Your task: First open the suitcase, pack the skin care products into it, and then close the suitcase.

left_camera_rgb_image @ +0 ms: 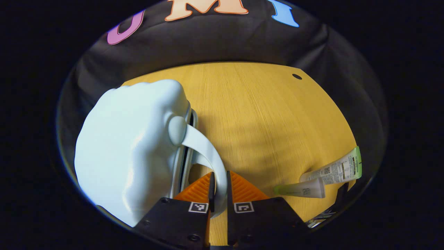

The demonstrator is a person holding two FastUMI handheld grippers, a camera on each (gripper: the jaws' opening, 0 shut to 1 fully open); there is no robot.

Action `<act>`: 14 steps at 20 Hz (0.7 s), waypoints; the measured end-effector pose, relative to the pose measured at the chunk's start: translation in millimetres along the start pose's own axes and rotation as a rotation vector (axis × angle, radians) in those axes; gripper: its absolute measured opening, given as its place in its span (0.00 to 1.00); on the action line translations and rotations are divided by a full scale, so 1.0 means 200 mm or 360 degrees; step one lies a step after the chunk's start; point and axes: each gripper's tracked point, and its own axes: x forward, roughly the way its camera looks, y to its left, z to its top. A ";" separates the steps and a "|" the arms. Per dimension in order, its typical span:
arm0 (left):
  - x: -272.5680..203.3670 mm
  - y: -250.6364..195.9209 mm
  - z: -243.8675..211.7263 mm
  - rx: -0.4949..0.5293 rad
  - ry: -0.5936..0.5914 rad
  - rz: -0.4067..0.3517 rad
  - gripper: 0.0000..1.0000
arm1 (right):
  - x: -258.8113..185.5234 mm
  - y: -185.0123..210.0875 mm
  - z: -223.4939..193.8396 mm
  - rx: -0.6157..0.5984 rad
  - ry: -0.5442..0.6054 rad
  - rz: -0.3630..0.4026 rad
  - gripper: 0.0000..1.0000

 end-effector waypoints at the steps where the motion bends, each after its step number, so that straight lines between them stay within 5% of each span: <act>1: 0.00 -0.01 0.00 0.0017 0.0002 -0.0008 0.11 | 0.00 0.00 0.00 0.0001 -0.0003 0.0002 0.98; 6: -0.02 -0.01 0.01 0.0175 0.0033 0.0009 0.00 | 0.00 0.02 -0.01 0.0033 -0.0013 0.0013 1.00; 14: -0.15 -0.03 0.12 0.0168 -0.0050 -0.0016 0.00 | 0.03 0.06 -0.05 0.0108 -0.0015 0.0060 0.99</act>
